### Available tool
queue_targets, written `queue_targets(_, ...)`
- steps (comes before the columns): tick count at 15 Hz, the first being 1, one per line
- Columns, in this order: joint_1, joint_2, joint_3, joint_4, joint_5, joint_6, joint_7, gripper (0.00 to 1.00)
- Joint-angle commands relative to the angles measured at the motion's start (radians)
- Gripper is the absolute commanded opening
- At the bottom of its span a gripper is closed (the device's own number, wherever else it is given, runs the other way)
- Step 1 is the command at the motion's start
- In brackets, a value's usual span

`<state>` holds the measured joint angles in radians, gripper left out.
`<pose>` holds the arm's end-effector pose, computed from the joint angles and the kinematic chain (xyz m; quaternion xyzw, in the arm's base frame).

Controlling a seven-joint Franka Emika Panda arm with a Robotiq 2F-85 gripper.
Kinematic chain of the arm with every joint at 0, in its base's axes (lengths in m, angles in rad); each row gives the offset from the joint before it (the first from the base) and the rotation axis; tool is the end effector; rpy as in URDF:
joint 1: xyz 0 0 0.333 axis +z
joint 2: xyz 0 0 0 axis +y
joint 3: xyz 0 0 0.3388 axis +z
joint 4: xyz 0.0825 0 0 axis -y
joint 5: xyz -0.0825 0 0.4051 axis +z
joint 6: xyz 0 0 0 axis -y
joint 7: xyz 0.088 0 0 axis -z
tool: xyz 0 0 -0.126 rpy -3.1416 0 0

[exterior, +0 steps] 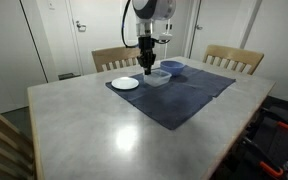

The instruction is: Pick the clear bowl and pour its contents into the blue bowl

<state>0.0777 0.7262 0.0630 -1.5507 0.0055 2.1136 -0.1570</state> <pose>0.7086 0.0951 0.1937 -0.9866 -0.1400 0.0807 0.0244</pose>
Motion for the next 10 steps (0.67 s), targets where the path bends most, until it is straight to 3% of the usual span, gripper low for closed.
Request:
queue_targets(1,-0.016,0.023,0.017,0.044,-0.001,-0.023,-0.026,0.48)
queue_targets(8,-0.002,-0.010,0.013,0.040,-0.011,-0.050,-0.004,0.97)
queue_targets(10,0.000,-0.020,0.011,0.040,-0.013,-0.065,0.001,1.00)
